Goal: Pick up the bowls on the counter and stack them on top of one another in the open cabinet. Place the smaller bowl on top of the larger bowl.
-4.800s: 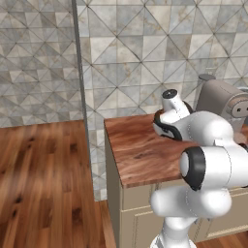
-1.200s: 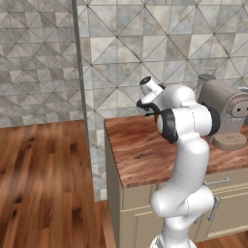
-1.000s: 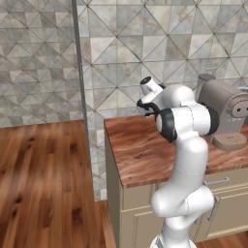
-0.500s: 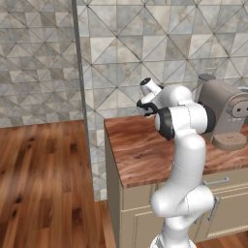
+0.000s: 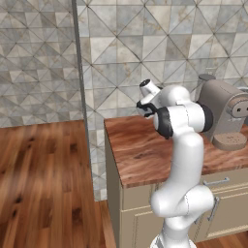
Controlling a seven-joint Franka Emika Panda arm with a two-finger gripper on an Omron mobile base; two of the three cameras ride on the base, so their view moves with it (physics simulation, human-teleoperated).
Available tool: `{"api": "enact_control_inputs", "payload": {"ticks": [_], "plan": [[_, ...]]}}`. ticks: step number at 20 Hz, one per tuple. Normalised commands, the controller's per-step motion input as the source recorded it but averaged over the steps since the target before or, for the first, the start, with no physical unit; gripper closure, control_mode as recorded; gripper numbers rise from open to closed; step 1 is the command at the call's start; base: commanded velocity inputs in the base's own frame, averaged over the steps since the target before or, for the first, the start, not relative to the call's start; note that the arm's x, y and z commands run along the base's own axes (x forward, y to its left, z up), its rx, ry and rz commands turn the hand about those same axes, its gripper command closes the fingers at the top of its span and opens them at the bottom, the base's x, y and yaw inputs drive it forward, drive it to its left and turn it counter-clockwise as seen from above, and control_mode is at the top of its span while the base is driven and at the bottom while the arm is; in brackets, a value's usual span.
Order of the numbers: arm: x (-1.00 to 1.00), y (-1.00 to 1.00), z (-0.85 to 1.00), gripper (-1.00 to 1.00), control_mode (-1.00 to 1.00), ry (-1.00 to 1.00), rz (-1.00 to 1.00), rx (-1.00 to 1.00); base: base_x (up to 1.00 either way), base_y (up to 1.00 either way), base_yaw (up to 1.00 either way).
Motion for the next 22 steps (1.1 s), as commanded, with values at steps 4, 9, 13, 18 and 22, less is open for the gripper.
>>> {"api": "enact_control_inputs", "payload": {"ticks": [4, 9, 13, 18, 22], "plan": [[0.07, -0.05, -0.08, 1.0, -1.0, 0.0, -0.01, 0.0, 0.0, 0.0, 0.0], [0.07, -0.06, -0.08, 1.0, -1.0, 0.0, -0.01, 0.0, 0.0, 0.0, 0.0], [0.06, -0.06, -0.08, 1.0, -1.0, 0.0, -0.01, 0.0, 0.0, 0.0, 0.0], [0.06, -0.05, -0.09, 1.0, -1.0, 0.0, -0.01, 0.0, 0.0, 0.0, 0.0], [0.05, -0.03, -0.08, 1.0, -1.0, 0.0, -0.01, 0.0, 0.0, 0.0, 0.0]]}}
